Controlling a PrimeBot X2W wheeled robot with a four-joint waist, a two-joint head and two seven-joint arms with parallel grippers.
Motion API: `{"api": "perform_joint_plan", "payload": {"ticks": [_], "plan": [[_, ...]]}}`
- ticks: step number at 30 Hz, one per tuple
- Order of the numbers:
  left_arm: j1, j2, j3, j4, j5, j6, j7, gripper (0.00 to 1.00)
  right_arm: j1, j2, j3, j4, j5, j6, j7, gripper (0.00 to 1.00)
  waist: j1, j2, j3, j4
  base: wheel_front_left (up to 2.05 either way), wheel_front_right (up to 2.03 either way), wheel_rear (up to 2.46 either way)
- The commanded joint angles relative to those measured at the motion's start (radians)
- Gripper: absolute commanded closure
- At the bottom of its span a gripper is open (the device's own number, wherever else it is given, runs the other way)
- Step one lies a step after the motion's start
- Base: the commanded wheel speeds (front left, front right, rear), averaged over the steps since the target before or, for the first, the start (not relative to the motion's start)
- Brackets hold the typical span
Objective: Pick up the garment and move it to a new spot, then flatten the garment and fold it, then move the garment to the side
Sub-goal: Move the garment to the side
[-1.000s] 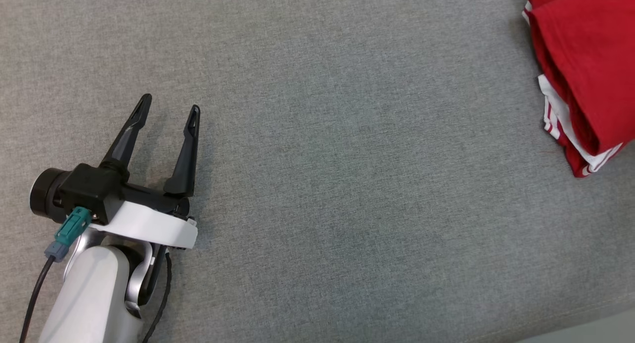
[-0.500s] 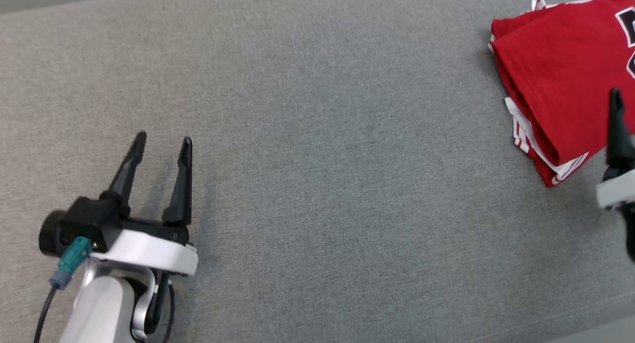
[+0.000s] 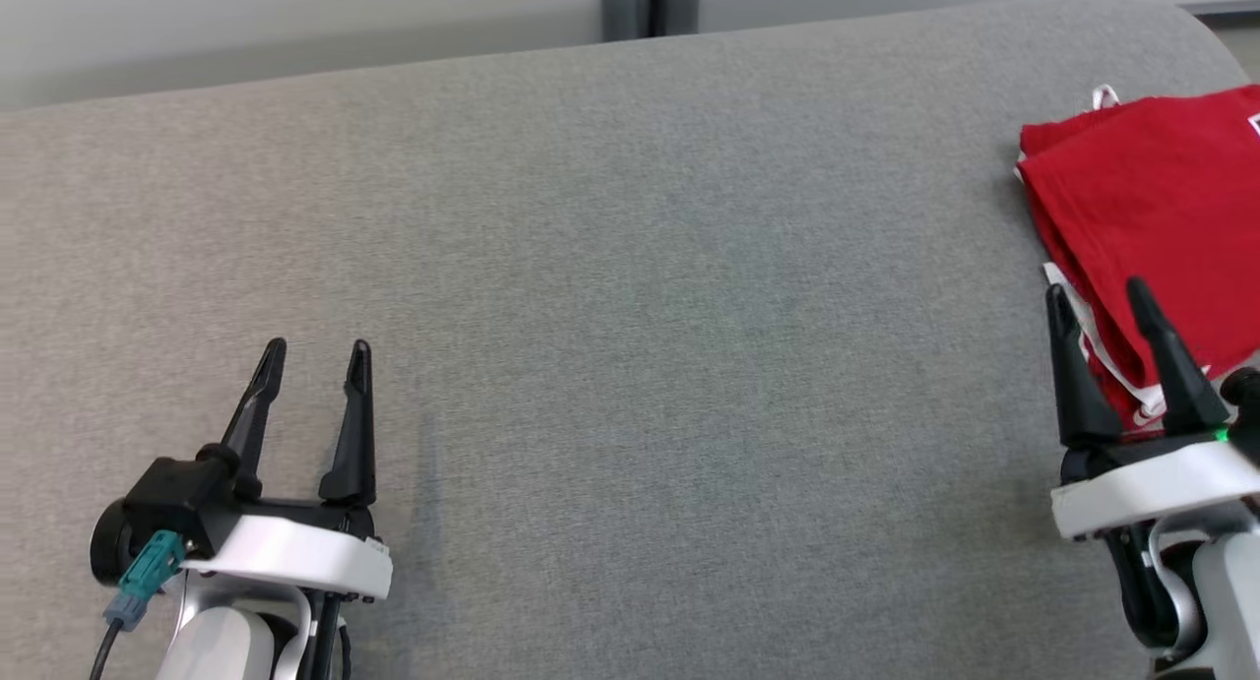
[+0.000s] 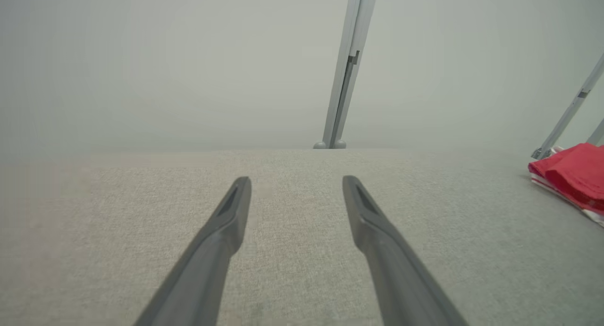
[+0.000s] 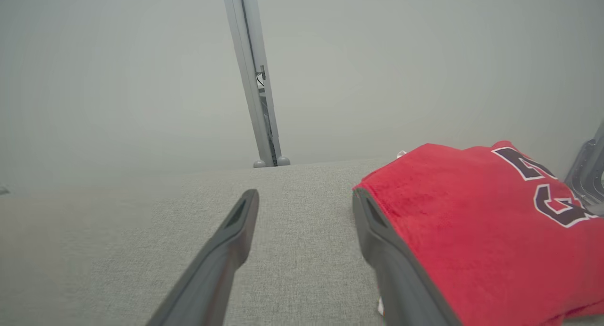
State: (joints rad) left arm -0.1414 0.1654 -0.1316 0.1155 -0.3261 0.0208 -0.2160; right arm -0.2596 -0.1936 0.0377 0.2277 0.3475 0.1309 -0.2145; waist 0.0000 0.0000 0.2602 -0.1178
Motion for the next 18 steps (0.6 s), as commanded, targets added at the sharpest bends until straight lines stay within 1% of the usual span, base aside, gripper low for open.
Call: {"api": "perform_joint_plan", "payload": {"ticks": [1,6,10,18], "plan": [[0.008,0.0,0.007,0.003,-0.006,0.007,-0.008,0.0,0.021,0.002,-0.004,-0.019,-0.013,0.0,0.008,0.0,0.0,0.0,-0.02,0.022,0.0,0.0,0.0],[0.042,-0.003,0.017,0.015,-0.01,0.023,-0.016,0.0,0.079,0.028,-0.014,-0.085,-0.046,0.0,0.053,0.0,0.0,0.0,-0.053,0.051,0.0,0.0,0.0],[0.064,-0.005,0.016,0.015,-0.015,0.026,-0.021,0.0,0.122,0.046,-0.033,-0.128,-0.067,0.0,0.08,0.0,0.0,0.0,-0.08,0.068,0.0,0.0,0.0],[0.12,0.001,0.007,0.027,-0.02,0.032,-0.018,0.0,0.214,0.055,-0.061,-0.188,-0.095,0.0,0.126,0.0,0.0,0.0,-0.149,0.078,0.0,0.0,0.0]]}}
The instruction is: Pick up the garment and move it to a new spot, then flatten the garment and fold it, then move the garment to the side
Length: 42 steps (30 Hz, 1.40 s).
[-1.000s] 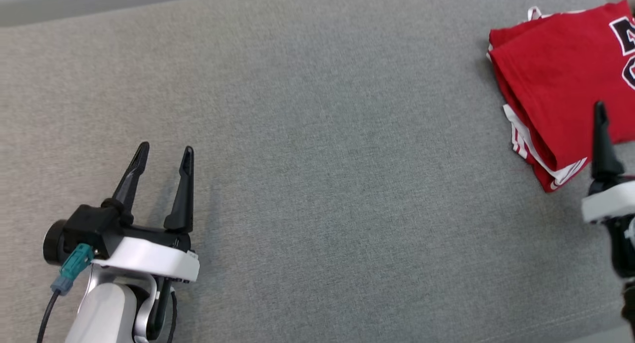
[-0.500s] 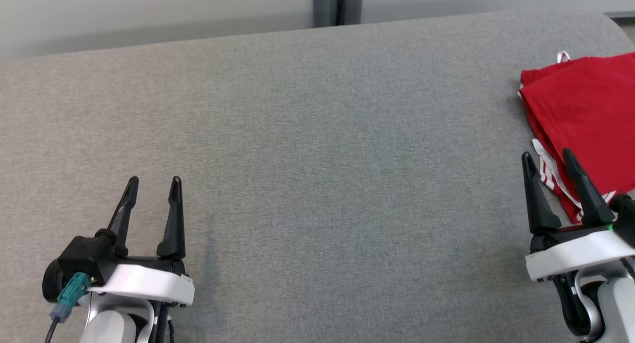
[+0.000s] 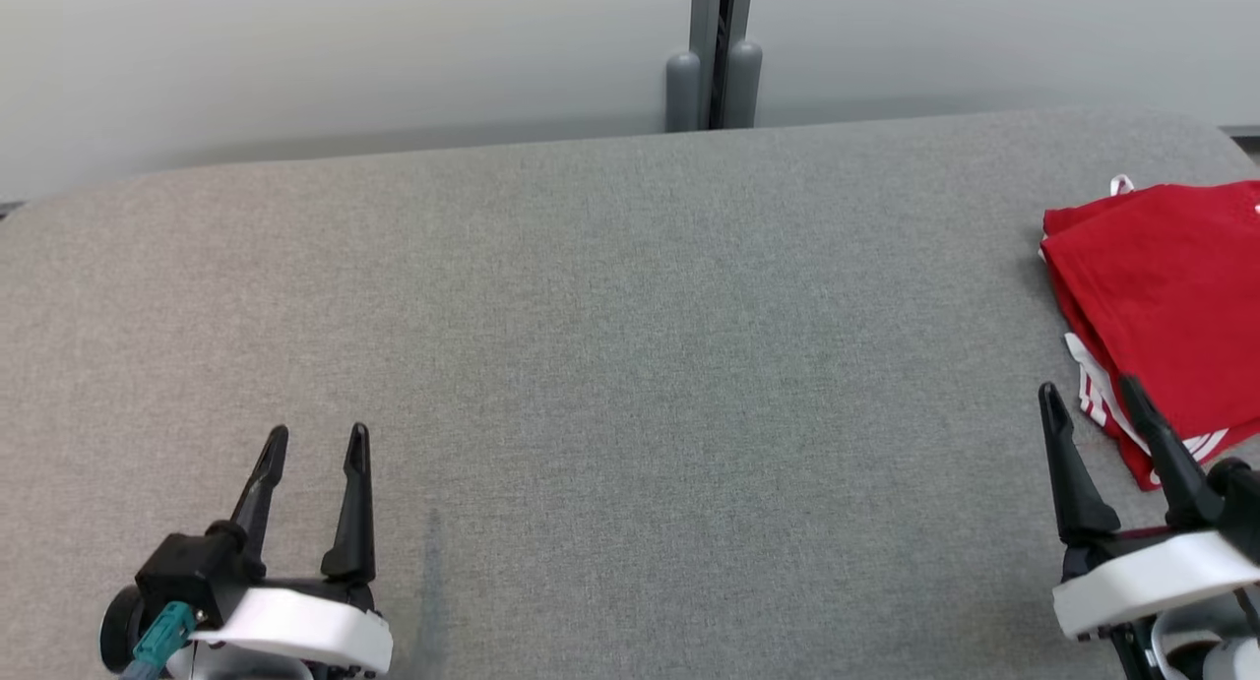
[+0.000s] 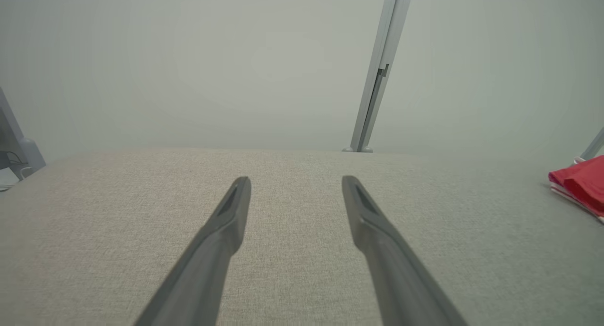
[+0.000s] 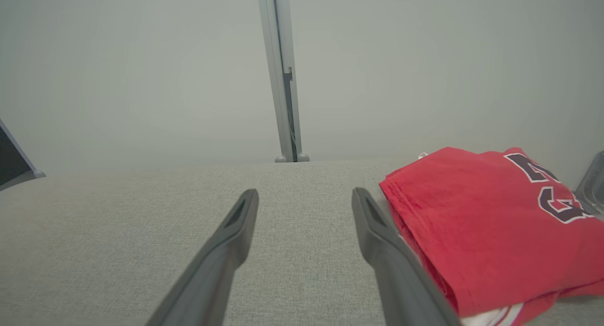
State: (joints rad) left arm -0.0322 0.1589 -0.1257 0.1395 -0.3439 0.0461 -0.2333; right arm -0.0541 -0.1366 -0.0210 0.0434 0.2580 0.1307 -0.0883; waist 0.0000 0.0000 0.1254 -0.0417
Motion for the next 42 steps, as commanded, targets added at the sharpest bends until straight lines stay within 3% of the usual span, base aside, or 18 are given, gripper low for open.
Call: {"api": "perform_joint_plan", "payload": {"ticks": [1,19,42], "plan": [[0.017,0.009,0.001,0.003,-0.004,0.007,0.0,0.0,0.021,-0.002,-0.006,-0.01,-0.006,0.0,0.006,0.0,0.0,0.0,-0.022,0.003,0.0,0.0,0.0],[0.109,0.027,0.003,-0.012,-0.018,0.029,0.017,0.0,0.138,0.003,-0.047,-0.058,-0.023,0.0,0.046,0.0,0.0,0.0,-0.118,0.012,0.0,0.0,0.0],[0.1,0.043,-0.005,-0.001,-0.028,0.037,0.009,0.0,0.161,0.011,-0.059,-0.096,-0.032,0.0,0.067,0.0,0.0,0.0,-0.112,0.028,0.0,0.0,0.0]]}}
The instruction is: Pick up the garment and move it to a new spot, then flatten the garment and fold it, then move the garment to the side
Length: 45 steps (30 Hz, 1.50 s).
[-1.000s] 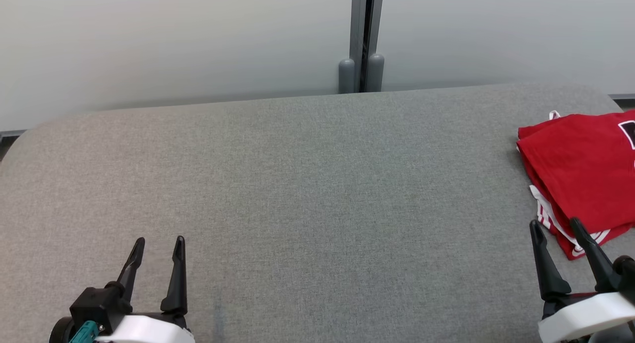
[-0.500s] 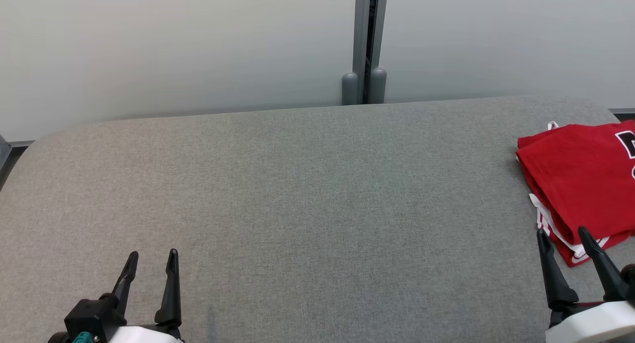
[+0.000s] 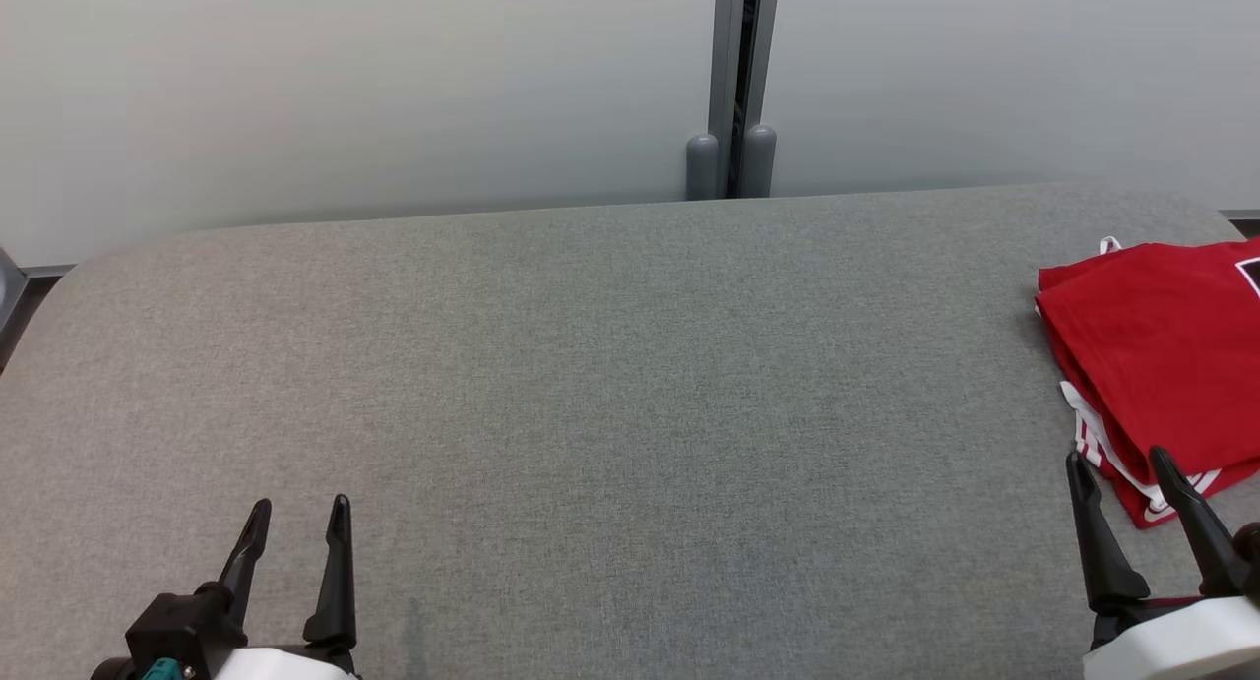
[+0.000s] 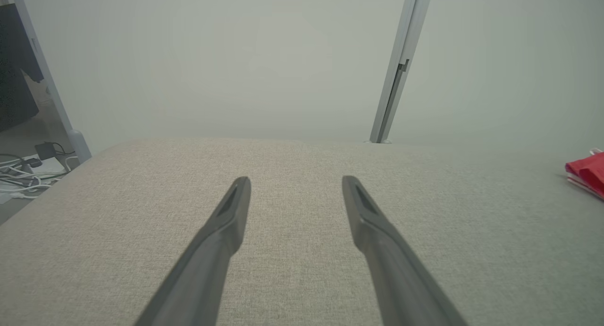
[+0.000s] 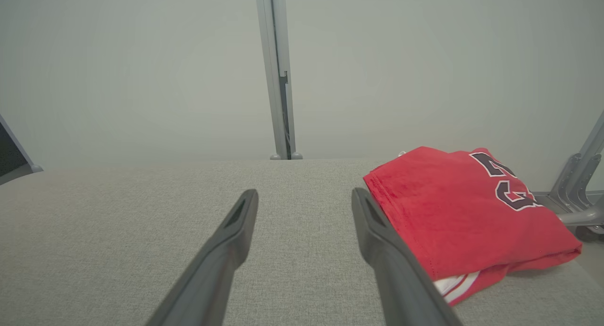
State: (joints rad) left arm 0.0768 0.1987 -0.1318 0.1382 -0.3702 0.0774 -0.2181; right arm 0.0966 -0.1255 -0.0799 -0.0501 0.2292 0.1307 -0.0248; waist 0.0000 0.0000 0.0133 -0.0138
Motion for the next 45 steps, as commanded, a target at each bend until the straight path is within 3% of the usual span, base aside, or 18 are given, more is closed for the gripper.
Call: {"api": "perform_joint_plan", "payload": {"ticks": [1,22,23,27,45], "plan": [[-0.01,0.004,0.001,0.002,-0.001,0.006,-0.007,0.0,0.01,0.0,-0.002,-0.005,-0.006,0.0,0.004,0.0,0.0,0.0,0.001,0.0,0.0,0.0,0.0],[-0.035,0.017,-0.01,0.011,-0.004,0.009,-0.019,0.0,0.005,0.009,-0.005,-0.021,-0.008,0.0,-0.002,0.0,0.0,0.0,0.021,0.012,0.0,0.0,0.0],[-0.021,0.011,-0.012,0.009,-0.001,0.004,-0.013,1.0,0.007,0.012,-0.004,-0.016,-0.002,0.0,0.005,1.0,0.0,0.0,0.022,0.012,0.0,0.0,0.0],[-0.009,-0.004,-0.015,0.034,-0.013,0.002,-0.006,1.0,0.016,0.028,0.0,0.015,0.013,0.0,0.007,1.0,0.0,0.0,0.022,0.012,0.0,0.0,0.0],[-0.033,-0.035,0.063,0.032,-0.29,-0.045,0.081,1.0,-0.029,0.037,0.015,0.069,0.323,0.0,0.023,1.0,0.0,0.0,0.018,0.013,0.0,0.0,0.0]]}}
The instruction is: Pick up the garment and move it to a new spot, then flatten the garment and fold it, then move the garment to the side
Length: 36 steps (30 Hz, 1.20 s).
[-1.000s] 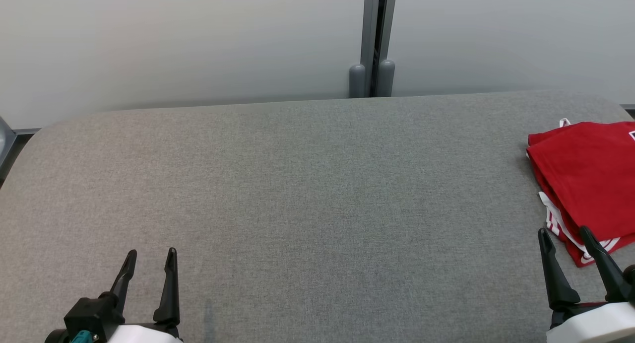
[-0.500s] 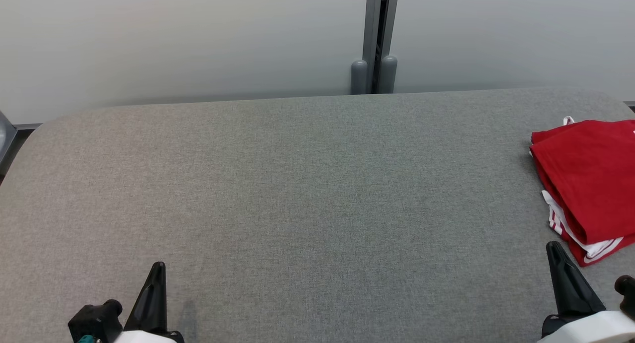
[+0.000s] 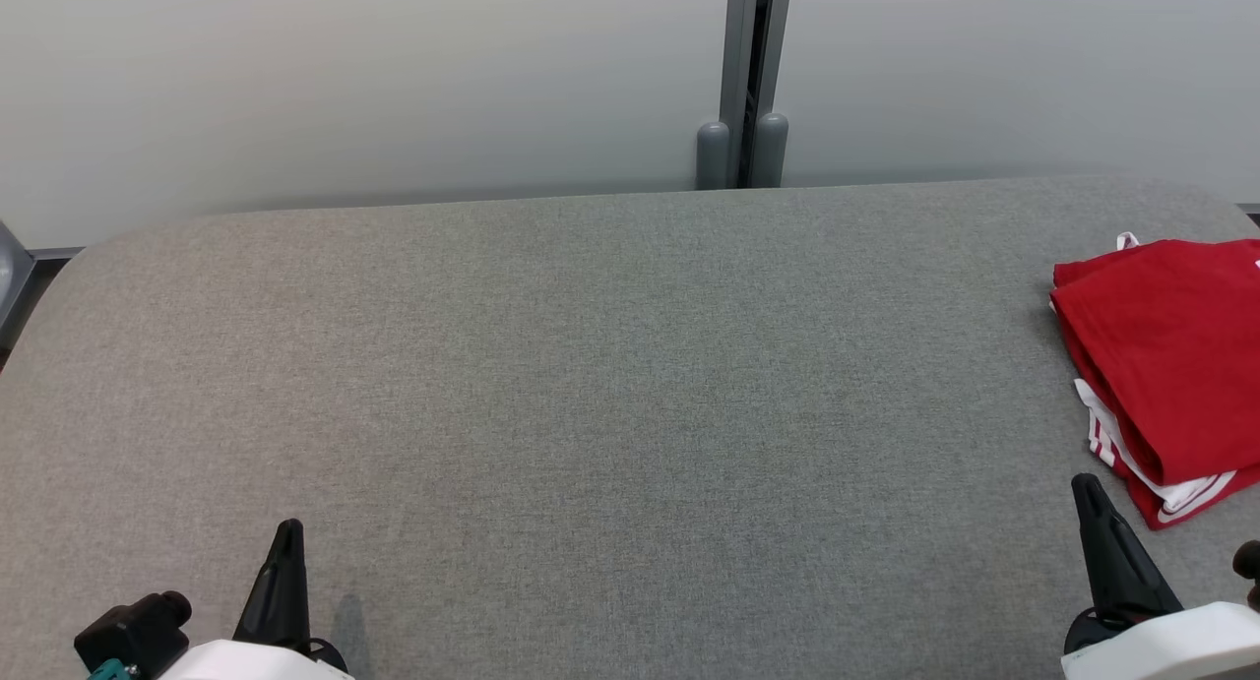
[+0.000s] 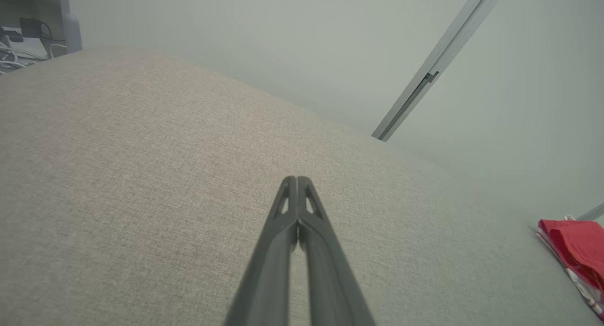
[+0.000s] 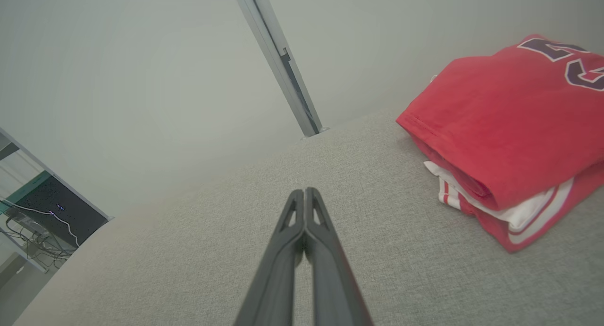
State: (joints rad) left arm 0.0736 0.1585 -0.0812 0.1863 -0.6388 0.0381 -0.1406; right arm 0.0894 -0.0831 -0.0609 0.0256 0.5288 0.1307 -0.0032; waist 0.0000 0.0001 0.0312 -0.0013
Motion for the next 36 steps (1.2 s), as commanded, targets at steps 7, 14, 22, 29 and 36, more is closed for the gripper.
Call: {"api": "perform_joint_plan", "payload": {"ticks": [7,14,22,29,36], "plan": [[-0.04,-0.007,0.044,-0.017,-0.133,-0.025,0.039,1.0,-0.04,-0.002,0.002,0.015,0.149,0.0,0.008,1.0,0.0,-0.0001,-0.002,0.0,0.0,0.0,0.0],[-0.047,-0.018,0.069,-0.018,-0.223,-0.041,0.067,1.0,-0.055,0.001,0.007,0.033,0.249,0.0,0.013,1.0,0.0,-0.0001,-0.004,0.0,0.0,0.0,0.0],[-0.056,-0.028,0.096,-0.018,-0.318,-0.057,0.098,1.0,-0.071,0.004,0.012,0.052,0.355,0.0,0.019,1.0,0.0,-0.0001,-0.006,0.0,0.0,0.0,0.0],[-0.06,-0.037,0.119,-0.018,-0.394,-0.07,0.122,1.0,-0.082,0.007,0.016,0.067,0.44,0.0,0.023,1.0,0.0,-0.0001,-0.008,0.0,0.0,0.0,0.0],[-0.068,-0.046,0.139,-0.019,-0.466,-0.083,0.145,1.0,-0.094,0.01,0.02,0.081,0.52,0.0,0.028,1.0,0.0,-0.0001,-0.01,0.0,0.0,0.0,0.0]]}}
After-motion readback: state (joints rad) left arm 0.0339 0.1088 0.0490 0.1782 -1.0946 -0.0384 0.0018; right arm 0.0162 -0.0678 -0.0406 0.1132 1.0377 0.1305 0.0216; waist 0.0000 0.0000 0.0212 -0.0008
